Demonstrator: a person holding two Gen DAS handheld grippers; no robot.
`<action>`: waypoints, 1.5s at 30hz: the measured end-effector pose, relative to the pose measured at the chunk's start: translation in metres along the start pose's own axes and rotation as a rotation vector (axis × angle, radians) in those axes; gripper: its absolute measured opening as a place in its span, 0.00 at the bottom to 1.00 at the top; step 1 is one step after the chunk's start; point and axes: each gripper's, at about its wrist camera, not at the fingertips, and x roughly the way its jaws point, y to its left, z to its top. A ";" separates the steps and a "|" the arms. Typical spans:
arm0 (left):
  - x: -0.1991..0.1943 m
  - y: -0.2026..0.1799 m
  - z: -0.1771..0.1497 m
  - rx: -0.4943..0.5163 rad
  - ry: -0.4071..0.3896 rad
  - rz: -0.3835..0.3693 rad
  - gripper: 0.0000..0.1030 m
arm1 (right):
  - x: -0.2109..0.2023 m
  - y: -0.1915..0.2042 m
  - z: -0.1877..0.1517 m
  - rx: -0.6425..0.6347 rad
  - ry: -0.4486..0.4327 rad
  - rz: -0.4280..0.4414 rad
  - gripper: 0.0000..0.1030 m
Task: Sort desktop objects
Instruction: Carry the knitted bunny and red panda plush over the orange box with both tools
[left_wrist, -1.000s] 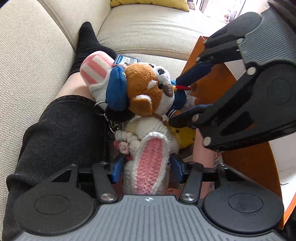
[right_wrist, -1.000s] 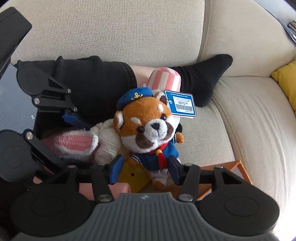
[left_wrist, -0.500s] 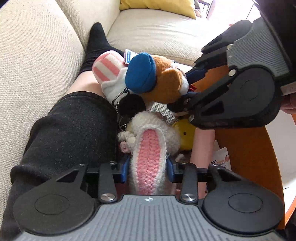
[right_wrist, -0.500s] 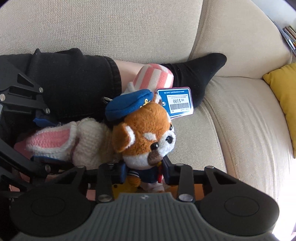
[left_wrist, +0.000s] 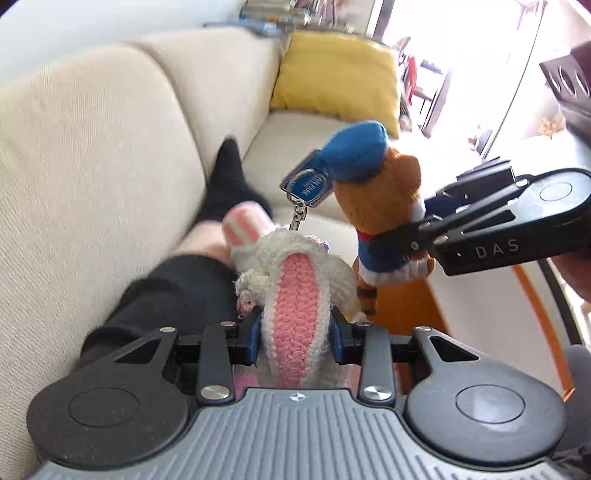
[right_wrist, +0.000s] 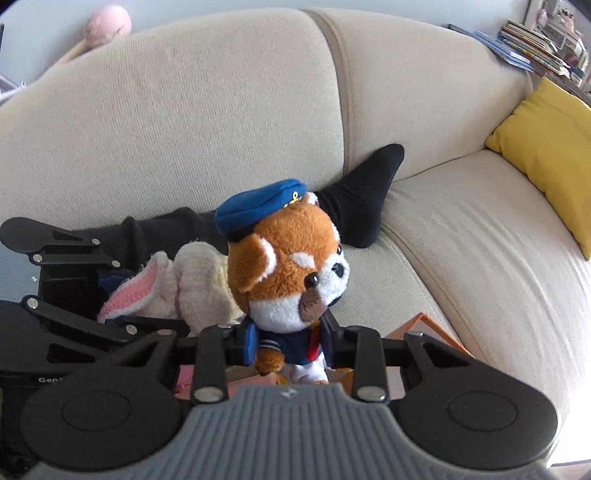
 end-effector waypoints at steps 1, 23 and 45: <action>-0.004 -0.007 0.007 0.012 -0.023 0.000 0.39 | -0.014 -0.002 -0.002 0.022 -0.019 -0.005 0.34; 0.113 -0.164 0.028 0.291 -0.006 -0.123 0.39 | -0.040 -0.132 -0.138 0.717 0.191 -0.109 0.34; 0.171 -0.188 0.014 0.193 0.125 0.020 0.36 | 0.022 -0.169 -0.130 0.672 0.307 -0.114 0.44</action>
